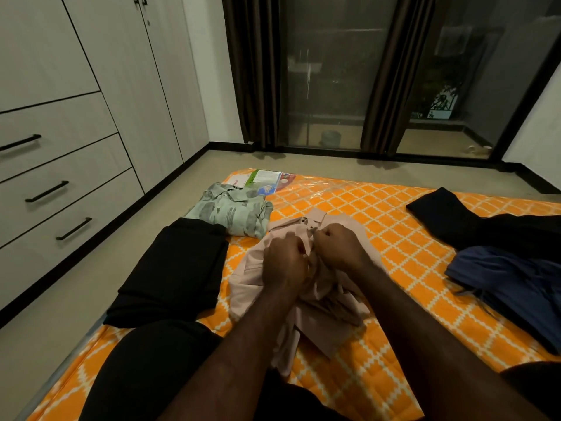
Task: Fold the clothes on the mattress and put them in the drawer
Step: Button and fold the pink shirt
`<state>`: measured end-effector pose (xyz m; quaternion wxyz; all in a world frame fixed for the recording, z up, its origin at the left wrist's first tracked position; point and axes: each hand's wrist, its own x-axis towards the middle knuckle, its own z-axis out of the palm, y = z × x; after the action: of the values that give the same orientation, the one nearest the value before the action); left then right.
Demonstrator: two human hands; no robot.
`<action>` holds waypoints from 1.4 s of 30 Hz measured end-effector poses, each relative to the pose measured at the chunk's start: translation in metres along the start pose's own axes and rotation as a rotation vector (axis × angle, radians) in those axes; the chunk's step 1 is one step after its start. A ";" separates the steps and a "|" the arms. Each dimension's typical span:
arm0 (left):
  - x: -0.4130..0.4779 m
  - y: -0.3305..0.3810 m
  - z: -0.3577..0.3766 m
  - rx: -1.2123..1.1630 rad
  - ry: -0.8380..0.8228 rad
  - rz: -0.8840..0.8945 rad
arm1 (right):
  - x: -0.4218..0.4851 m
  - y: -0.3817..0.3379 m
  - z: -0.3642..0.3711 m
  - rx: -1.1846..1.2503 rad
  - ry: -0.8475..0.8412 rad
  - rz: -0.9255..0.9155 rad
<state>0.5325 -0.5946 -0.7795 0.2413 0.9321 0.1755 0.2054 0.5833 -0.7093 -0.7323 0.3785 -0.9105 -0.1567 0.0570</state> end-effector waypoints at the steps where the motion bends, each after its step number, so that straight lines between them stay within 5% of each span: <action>1: 0.000 -0.001 -0.001 -0.079 0.000 -0.050 | 0.000 0.000 0.004 0.018 -0.027 -0.015; 7: 0.001 -0.007 0.001 -0.351 -0.047 -0.321 | -0.007 0.018 0.026 0.021 -0.080 -0.045; 13: 0.000 -0.003 0.002 -0.942 -0.137 -0.649 | -0.008 0.022 0.036 0.010 -0.019 0.000; 28: -0.004 0.000 0.013 -0.927 0.046 -0.616 | -0.006 0.033 0.035 0.341 -0.012 -0.012; 35: -0.001 -0.006 0.000 -1.342 -0.213 -0.789 | -0.004 0.044 0.027 0.341 -0.023 -0.122; 42: -0.003 -0.006 -0.004 -1.443 -0.530 -0.825 | -0.009 0.047 0.018 0.671 -0.069 -0.125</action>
<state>0.5272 -0.5894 -0.7803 0.8607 0.4310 0.2641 -0.0608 0.5819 -0.7314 -0.7779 0.6542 -0.7214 -0.1973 0.1126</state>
